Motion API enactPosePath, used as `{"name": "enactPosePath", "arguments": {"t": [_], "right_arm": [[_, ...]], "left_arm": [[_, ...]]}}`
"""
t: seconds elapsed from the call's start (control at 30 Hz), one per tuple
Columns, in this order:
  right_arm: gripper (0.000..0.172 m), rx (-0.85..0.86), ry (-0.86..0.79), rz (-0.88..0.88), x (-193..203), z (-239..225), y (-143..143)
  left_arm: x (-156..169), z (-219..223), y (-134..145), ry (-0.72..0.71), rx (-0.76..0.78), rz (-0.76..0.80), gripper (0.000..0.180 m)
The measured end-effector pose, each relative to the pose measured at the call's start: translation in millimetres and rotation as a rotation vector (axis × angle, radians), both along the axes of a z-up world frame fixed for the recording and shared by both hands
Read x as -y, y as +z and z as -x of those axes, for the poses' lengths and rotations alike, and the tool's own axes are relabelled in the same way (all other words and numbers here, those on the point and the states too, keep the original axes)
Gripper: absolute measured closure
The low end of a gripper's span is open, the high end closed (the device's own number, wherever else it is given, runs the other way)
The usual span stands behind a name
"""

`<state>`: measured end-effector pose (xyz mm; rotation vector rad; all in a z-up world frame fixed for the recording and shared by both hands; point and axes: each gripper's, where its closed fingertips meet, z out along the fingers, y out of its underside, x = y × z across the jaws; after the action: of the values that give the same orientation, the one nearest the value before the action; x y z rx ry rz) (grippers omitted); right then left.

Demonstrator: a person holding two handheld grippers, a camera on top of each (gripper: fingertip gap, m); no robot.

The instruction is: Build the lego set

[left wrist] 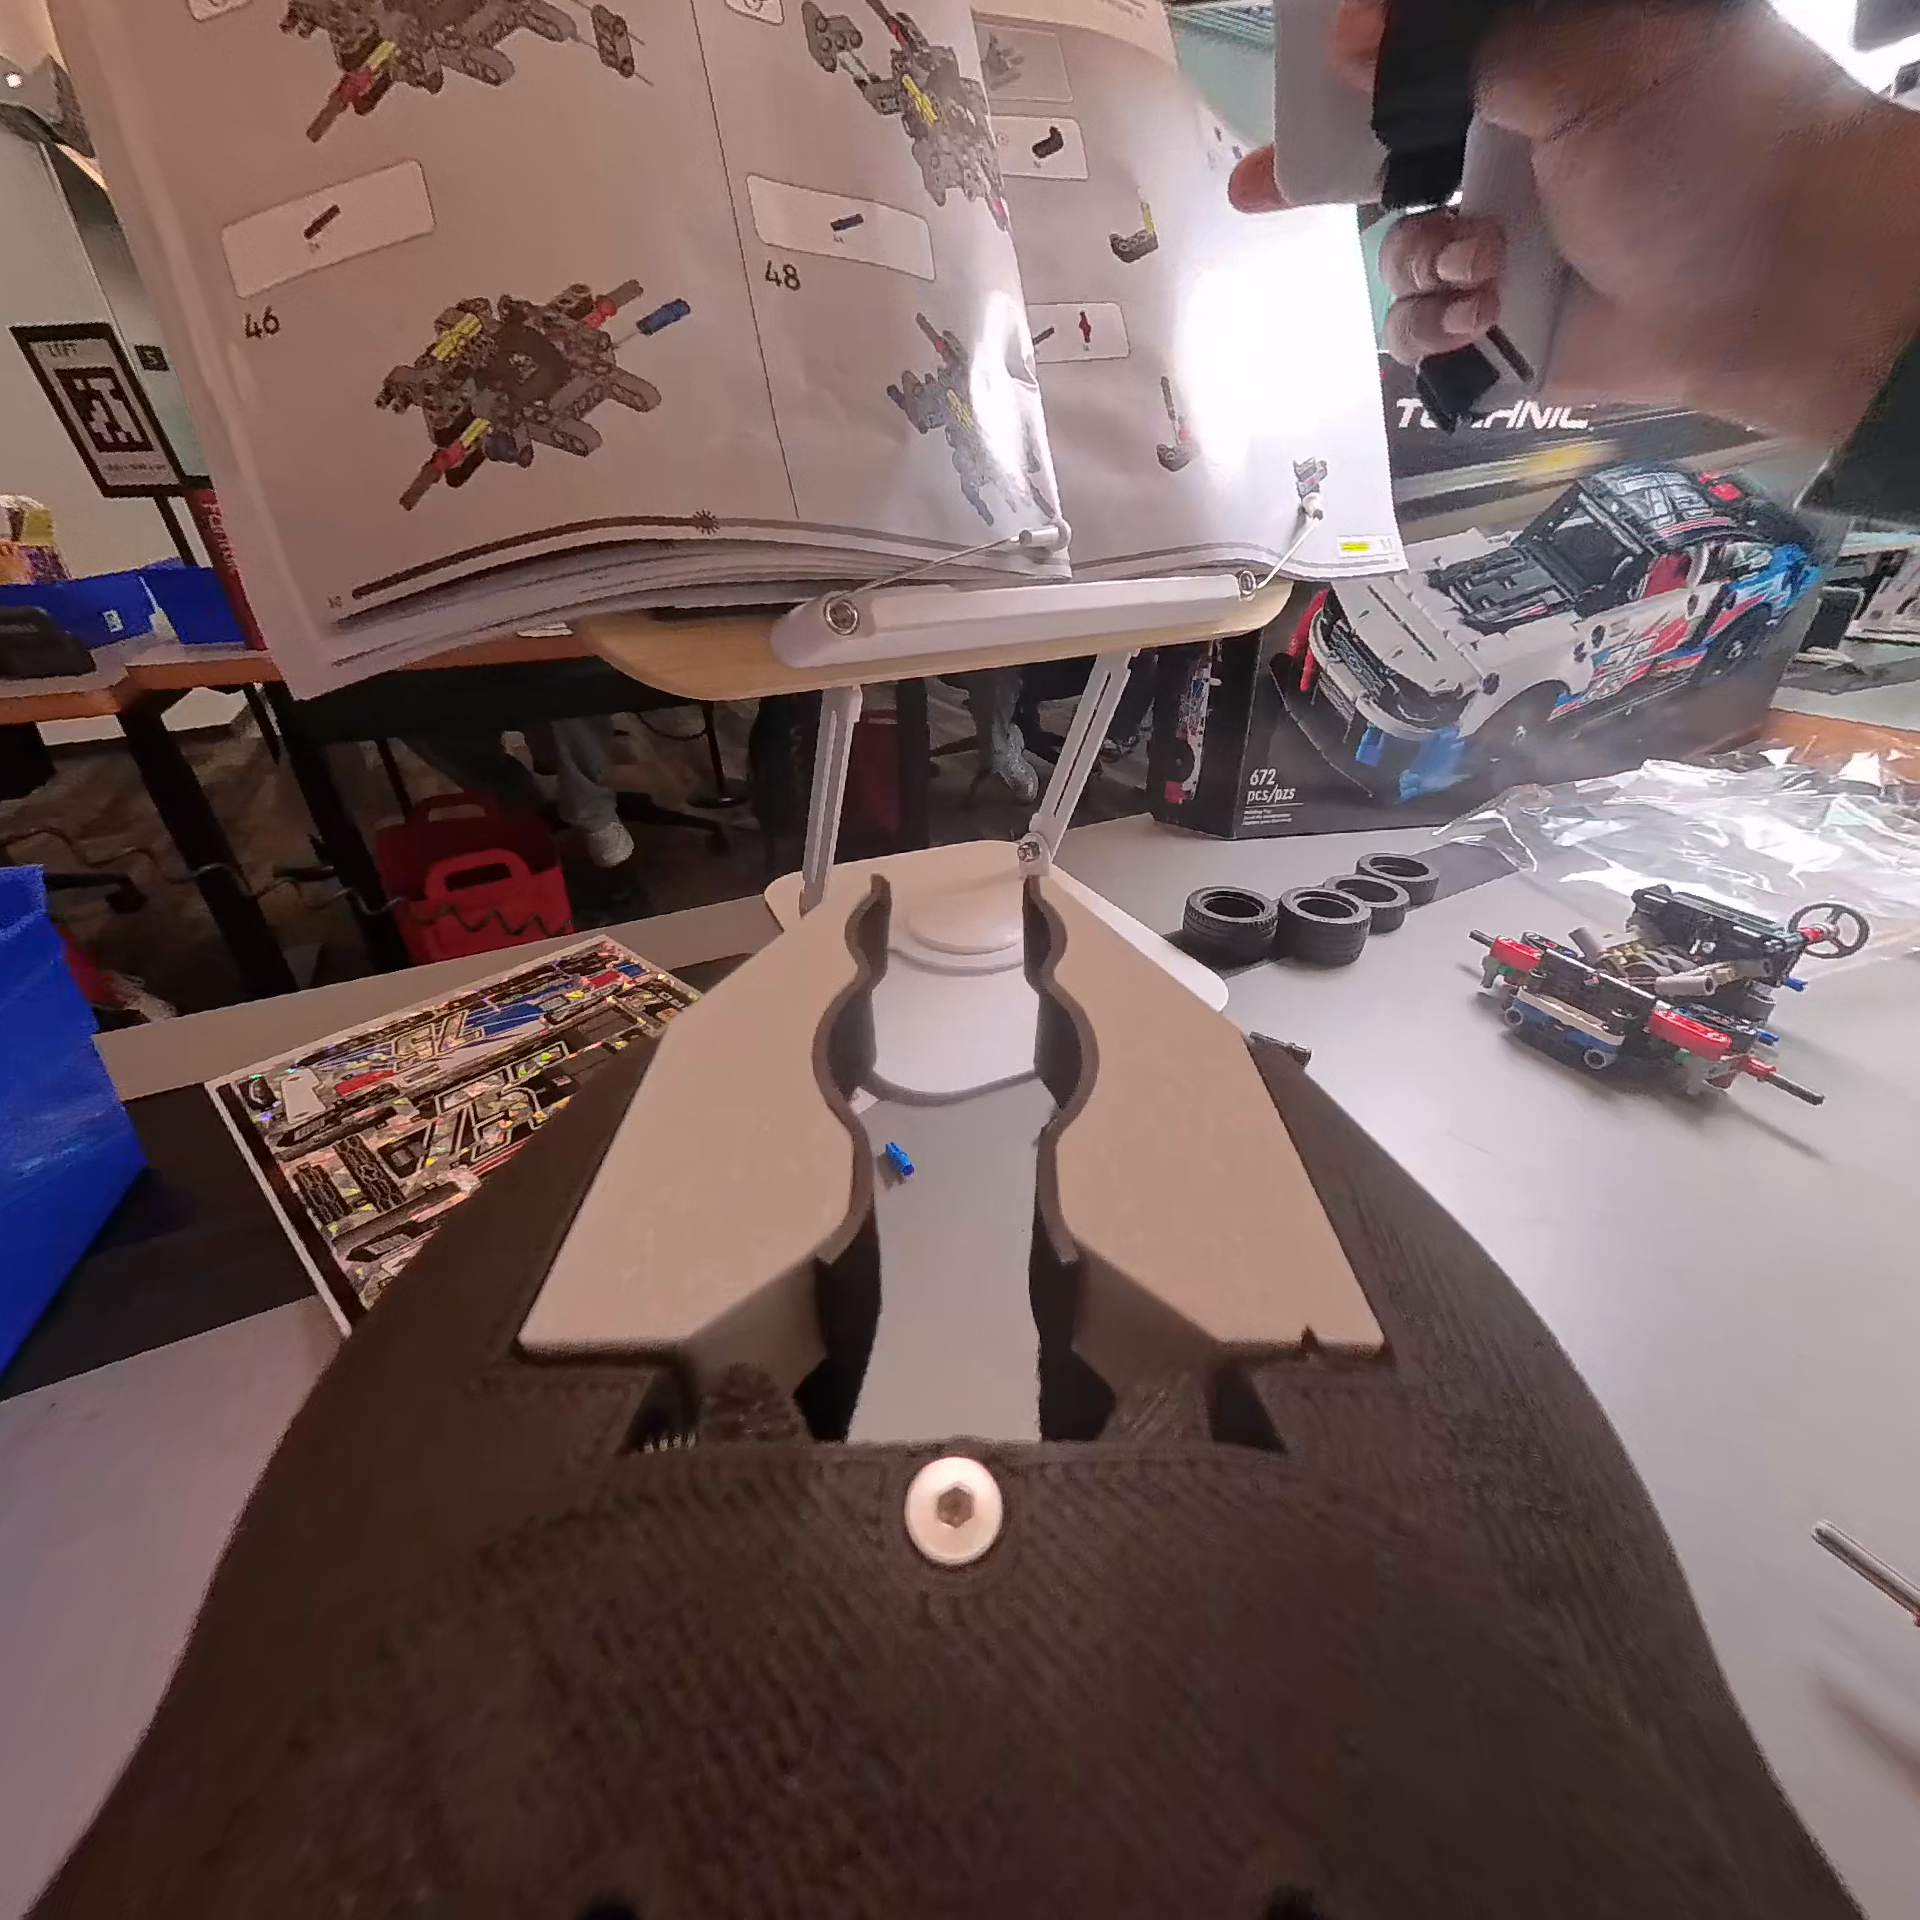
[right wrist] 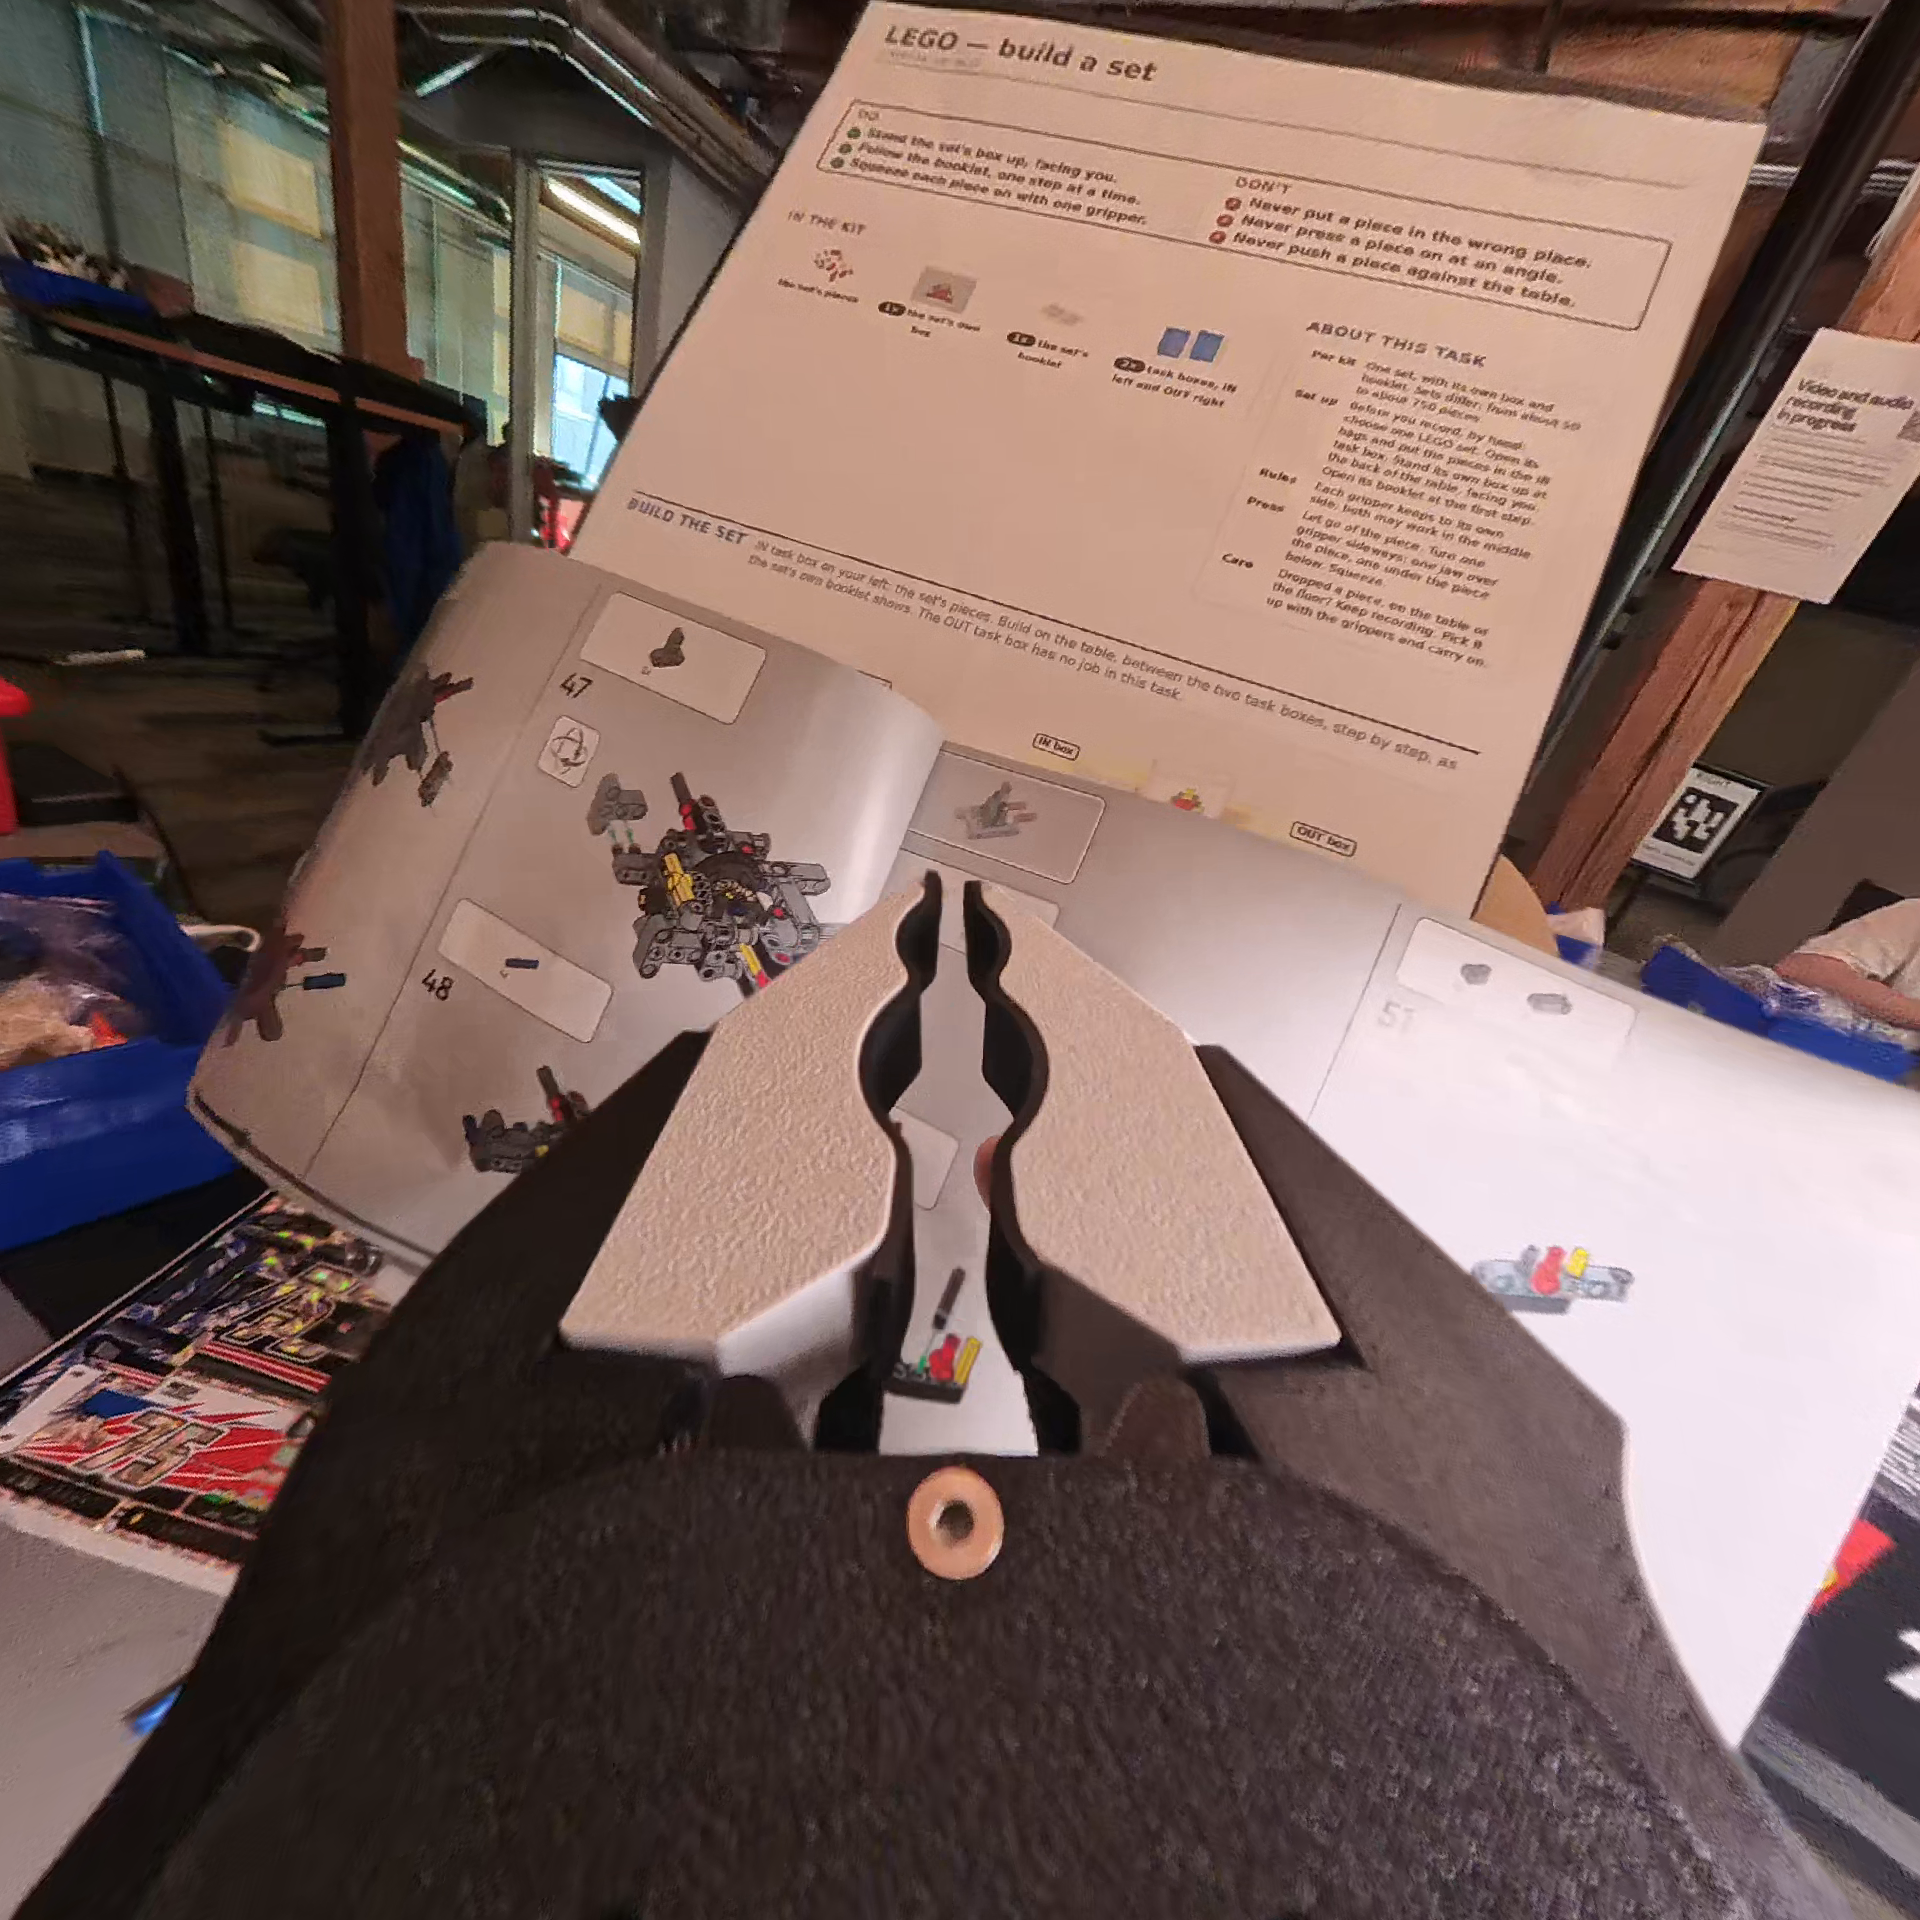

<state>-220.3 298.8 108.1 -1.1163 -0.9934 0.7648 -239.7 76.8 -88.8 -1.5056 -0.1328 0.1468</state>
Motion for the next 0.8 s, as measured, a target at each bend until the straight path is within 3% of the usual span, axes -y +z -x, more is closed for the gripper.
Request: {"name": "enactPosePath", "arguments": {"t": [0.03, 0.33, 0.57, 0.8], "right_arm": [[0.171, 0.021, -0.008, -0.008, -4, 3, -2], [0.172, 0.198, 0.009, -0.077, 5, 44, -48], [0.172, 0.191, -0.050, -0.155, 9, 50, -50], [0.172, 0.208, 0.016, -0.143, 10, 51, -51]], "left_arm": [[0, 0, -1, 0.003, -0.002, 0.002, 0.154], [-6, 1, -17, 0.001, 0.005, 0.053, 0.152], [-5, 4, -21, 0.008, 0.023, 0.061, 0.152], [-10, -1, -26, -0.011, 0.020, 0.080, 0.152]]}}
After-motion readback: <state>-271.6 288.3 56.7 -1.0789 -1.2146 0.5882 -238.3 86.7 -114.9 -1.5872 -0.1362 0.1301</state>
